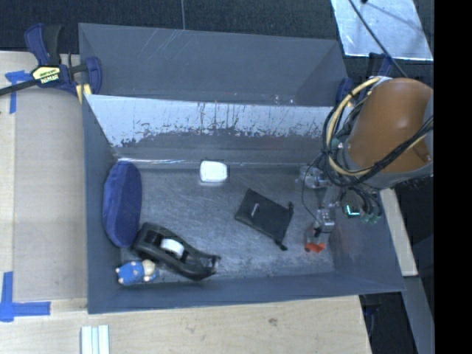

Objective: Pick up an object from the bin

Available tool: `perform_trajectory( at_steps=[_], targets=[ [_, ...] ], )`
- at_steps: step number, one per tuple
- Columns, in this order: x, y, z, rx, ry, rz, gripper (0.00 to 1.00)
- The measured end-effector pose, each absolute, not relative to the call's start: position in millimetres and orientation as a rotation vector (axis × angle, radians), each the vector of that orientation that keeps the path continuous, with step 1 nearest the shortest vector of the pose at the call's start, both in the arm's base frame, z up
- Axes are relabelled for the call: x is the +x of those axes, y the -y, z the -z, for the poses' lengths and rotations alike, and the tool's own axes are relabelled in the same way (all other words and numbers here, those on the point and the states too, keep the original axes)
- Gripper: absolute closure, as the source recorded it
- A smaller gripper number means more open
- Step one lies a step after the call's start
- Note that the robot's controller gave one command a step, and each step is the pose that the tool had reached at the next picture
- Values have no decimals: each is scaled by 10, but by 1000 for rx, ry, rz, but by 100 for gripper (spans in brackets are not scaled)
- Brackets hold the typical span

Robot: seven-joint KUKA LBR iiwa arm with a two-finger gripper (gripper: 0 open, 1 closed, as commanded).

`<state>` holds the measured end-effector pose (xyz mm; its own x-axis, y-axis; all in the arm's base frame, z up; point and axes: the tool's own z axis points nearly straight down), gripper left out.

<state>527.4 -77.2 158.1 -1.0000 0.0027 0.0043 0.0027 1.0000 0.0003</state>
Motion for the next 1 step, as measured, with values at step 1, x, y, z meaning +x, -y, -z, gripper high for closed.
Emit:
perform_trajectory(
  at_steps=[1],
  targets=[
    [5601,118,-687,-411,3113,2,0]
  ],
)
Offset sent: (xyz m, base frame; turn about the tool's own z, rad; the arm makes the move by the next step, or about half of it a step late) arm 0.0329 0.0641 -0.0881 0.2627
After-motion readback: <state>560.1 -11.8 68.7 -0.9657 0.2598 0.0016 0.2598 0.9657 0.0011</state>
